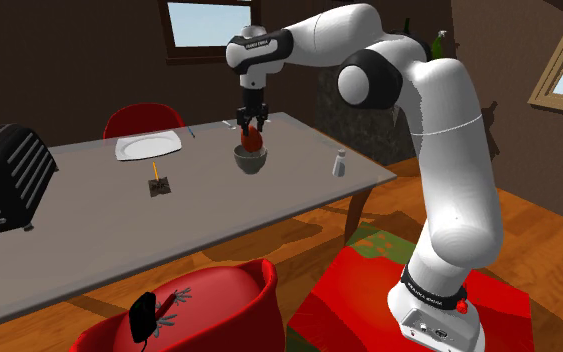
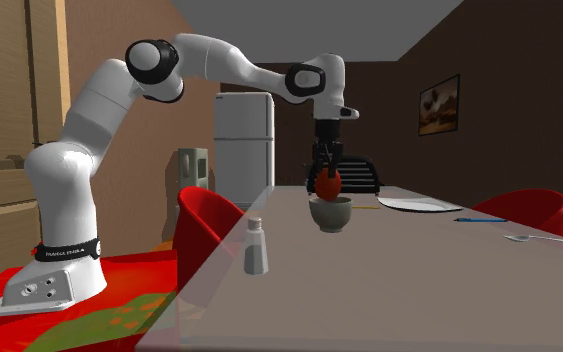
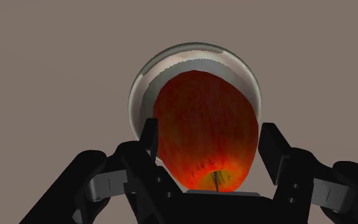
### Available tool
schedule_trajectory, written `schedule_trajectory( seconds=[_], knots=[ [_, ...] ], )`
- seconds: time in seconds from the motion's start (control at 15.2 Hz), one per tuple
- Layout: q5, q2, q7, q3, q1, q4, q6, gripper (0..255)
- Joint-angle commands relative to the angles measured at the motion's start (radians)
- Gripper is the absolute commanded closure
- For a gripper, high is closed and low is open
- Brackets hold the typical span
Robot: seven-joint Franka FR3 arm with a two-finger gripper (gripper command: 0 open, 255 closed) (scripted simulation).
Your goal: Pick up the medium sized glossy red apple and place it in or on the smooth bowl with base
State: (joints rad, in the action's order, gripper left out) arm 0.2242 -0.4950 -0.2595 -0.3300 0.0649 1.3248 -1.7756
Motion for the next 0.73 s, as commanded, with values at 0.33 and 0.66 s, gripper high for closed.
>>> schedule_trajectory(
  seconds=[0.33, 0.66],
  knots=[
    [0.000, -0.001, 0.000, 0.000, 0.000, 0.001, -0.002, 0],
    [0.000, -0.001, 0.000, 0.000, 0.000, 0.001, -0.002, 0]
  ],
)
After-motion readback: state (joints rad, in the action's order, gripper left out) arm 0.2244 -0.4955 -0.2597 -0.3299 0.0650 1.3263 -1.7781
